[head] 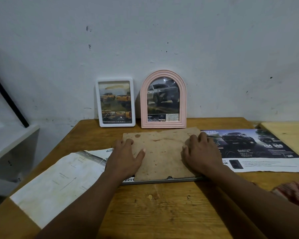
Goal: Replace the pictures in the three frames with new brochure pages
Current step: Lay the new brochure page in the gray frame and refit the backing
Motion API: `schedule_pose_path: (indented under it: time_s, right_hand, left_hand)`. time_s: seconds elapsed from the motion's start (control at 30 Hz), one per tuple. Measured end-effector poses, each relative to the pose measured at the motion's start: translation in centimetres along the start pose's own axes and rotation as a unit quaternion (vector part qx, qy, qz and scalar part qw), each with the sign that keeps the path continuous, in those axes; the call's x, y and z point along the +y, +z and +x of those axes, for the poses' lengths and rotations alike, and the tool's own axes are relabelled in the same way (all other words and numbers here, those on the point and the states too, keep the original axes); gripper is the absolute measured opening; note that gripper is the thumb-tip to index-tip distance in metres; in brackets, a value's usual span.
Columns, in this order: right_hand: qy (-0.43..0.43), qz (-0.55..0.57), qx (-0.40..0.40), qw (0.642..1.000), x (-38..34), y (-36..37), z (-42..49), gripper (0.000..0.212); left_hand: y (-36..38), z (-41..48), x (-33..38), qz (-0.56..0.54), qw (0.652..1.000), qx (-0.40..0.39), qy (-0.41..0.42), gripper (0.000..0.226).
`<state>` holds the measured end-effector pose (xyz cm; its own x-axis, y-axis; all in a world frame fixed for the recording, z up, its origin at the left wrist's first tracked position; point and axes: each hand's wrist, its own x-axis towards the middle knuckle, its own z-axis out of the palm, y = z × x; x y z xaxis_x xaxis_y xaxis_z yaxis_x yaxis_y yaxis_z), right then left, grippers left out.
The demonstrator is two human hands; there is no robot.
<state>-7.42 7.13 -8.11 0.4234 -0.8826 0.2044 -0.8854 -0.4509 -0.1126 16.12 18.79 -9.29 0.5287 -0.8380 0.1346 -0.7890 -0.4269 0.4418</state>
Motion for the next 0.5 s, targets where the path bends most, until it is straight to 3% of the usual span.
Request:
schedule_pose_path:
  time_s: [0.13, 0.33, 0.5]
  right_hand:
    - [-0.005, -0.062, -0.028, 0.998, 0.2, -0.9, -0.1, 0.058]
    - [-0.103, 0.021, -0.055, 0.993, 0.6, -0.5, -0.1, 0.056]
    - [-0.106, 0.043, -0.036, 0.993, 0.6, 0.5, -0.7, 0.067]
  left_hand:
    - [0.0, -0.1, -0.1, 0.002, 1.0, 0.015, 0.007, 0.065]
    - [0.1, 0.0, -0.2, 0.009, 1.0, 0.013, 0.02, 0.059]
    - [0.1, -0.1, -0.4, 0.017, 0.999, 0.012, 0.037, 0.059]
